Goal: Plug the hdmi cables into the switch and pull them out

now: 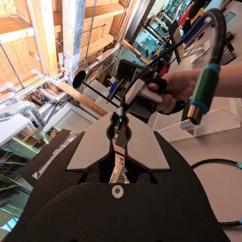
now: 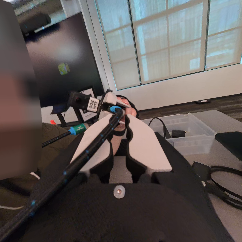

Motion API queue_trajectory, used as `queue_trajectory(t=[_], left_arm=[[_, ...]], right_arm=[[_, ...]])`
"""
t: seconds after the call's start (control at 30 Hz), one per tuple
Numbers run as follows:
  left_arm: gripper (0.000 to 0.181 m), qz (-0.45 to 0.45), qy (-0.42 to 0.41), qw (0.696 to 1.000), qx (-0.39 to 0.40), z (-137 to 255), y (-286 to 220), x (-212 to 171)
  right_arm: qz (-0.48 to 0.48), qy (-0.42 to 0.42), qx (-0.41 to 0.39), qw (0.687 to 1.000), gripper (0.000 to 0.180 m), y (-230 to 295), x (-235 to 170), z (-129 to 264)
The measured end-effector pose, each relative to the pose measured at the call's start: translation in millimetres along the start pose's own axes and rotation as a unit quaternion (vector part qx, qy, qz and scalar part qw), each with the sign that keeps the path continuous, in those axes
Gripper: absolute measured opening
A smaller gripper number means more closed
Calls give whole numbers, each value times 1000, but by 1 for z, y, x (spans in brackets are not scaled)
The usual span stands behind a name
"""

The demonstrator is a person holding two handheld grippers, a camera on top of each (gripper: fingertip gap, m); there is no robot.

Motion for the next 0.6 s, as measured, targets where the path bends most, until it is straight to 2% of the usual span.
queue_trajectory(t=[0.3, 0.6], left_arm=[[10, 44, -23, 998, -49, -3, -7, 2], [10, 9, -1, 998, -59, -2, -11, 0]], right_arm=[[20, 30, 43, 998, 18, 11, -3, -1], [-50, 39, 43, 997, 15, 6, -6, -2]])
Point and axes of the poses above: each gripper's, where its closed fingertips meet, z back along the fingers, x out of its top, y = z × x across the jaws, the point moved 7 cm from there along z, back along the fingers, and after that the axes turned 9 degrees about -y, right-handed, at the moved point
